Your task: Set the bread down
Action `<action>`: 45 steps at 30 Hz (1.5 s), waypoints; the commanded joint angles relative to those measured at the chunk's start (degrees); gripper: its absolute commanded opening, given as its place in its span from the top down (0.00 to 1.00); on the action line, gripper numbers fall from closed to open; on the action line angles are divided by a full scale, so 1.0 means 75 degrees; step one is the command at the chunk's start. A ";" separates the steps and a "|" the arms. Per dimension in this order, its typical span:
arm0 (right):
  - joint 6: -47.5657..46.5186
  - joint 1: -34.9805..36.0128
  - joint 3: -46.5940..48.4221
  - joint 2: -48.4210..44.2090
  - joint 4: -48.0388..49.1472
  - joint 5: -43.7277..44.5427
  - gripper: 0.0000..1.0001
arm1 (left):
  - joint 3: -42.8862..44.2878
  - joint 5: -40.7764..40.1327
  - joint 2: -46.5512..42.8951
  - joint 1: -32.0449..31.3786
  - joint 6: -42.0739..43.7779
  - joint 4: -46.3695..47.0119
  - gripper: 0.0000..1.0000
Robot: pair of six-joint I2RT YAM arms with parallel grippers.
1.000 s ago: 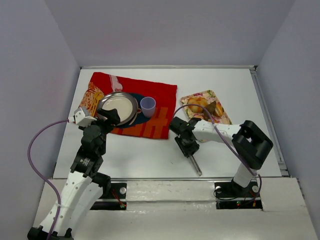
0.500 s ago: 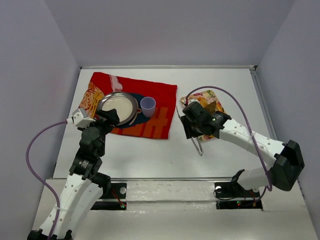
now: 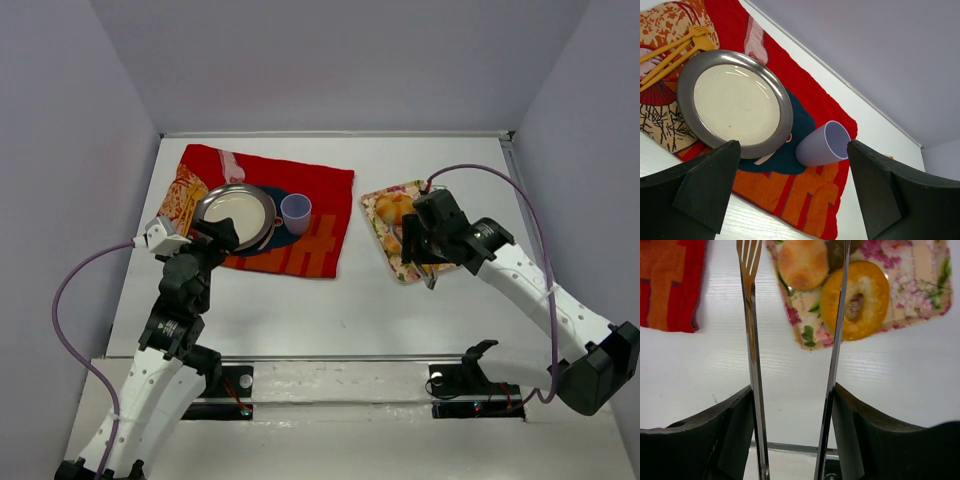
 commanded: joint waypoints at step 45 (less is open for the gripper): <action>0.0639 -0.2286 -0.1675 -0.1494 -0.0306 -0.0977 0.93 | -0.0128 -0.0211 -0.0307 0.0020 -0.0014 0.0194 0.01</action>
